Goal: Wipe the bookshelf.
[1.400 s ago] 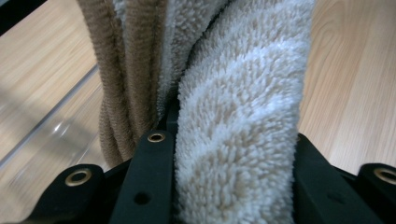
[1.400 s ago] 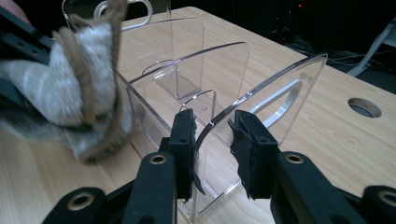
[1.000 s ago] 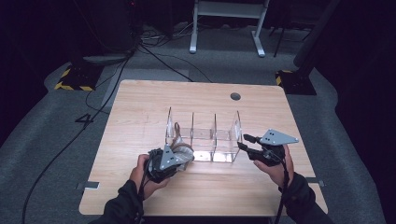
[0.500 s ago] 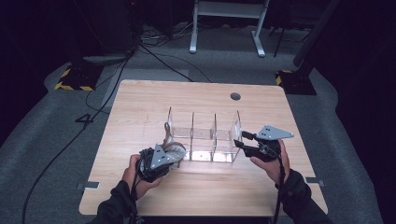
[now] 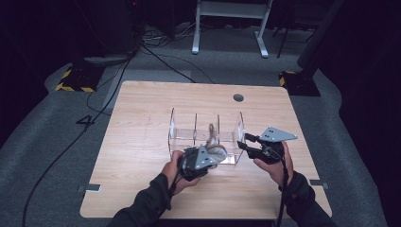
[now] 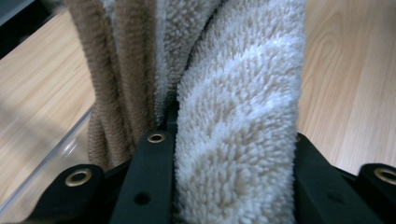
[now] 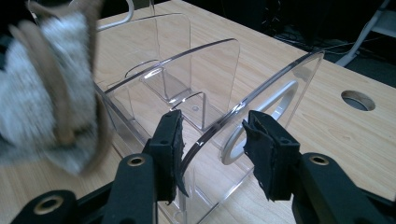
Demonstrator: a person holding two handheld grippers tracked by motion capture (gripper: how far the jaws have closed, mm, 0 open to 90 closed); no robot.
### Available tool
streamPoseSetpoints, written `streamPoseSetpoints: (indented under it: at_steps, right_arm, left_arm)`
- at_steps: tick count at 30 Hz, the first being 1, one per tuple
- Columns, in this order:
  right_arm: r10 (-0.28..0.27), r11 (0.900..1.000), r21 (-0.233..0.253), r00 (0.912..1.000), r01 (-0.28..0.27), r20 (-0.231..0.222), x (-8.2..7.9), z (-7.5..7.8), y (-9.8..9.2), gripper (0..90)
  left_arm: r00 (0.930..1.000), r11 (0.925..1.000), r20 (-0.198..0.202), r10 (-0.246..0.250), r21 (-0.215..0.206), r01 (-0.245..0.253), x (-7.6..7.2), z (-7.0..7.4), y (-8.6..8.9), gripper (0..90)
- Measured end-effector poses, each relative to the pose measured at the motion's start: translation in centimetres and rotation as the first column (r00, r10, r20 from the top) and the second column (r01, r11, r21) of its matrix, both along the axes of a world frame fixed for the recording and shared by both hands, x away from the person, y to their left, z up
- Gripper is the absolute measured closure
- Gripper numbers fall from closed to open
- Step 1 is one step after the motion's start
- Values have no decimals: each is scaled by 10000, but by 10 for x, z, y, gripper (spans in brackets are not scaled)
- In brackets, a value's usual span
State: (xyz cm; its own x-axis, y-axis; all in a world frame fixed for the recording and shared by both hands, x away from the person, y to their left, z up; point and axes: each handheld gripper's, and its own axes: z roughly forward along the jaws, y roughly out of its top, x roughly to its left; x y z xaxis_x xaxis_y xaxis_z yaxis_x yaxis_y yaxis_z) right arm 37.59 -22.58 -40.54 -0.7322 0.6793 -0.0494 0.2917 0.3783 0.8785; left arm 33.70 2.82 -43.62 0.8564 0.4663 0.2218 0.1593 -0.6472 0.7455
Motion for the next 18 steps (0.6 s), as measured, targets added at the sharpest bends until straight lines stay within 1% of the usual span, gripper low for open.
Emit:
streamPoseSetpoints:
  at_steps: [1,3,4,5,6,7,8,10,11,14,18]
  right_arm:
    - [0,10000,0,10000,0,0,0,0,0,570]
    - [1,10000,-15,10000,-1,7,0,0,0,570]
    - [18,10000,-12,10000,-18,4,0,0,0,572]
    - [28,10000,-24,10000,-28,14,0,0,0,577]
    - [4,10000,-11,10000,-4,14,0,0,-1,590]
    - [3,10000,-2,10000,-3,-2,1,0,-2,594]
    - [3,10000,-2,10000,-3,-2,1,0,-2,594]
    - [34,10000,15,10000,-34,7,1,0,-2,600]
    - [38,10000,-6,10000,-38,25,0,0,-2,602]
    - [30,10000,-62,10000,-30,81,0,0,-2,612]
    - [29,10000,-78,10000,-28,80,0,0,-2,614]
  left_arm:
    - [10000,10000,0,0,0,0,0,0,0,707]
    - [9996,9996,-1,-295,-3,295,1,-1,-18,707]
    - [9992,9992,33,-395,109,395,2,-2,-26,707]
    - [9987,9986,30,-515,124,514,3,-3,-34,707]
    - [9978,9978,-64,-662,-13,662,5,-3,-43,707]
    - [9969,9970,-172,-761,-135,759,5,-3,-47,707]
    - [9969,9970,-172,-761,-135,759,5,-3,-47,707]
    - [9960,9960,-46,-890,-66,890,5,-4,-57,707]
    - [9956,9956,-89,-936,-80,935,5,-4,-61,707]
    - [9956,9955,-172,-919,-234,915,7,-4,-63,707]
    - [9961,9960,-189,-861,-260,855,6,-3,-56,708]
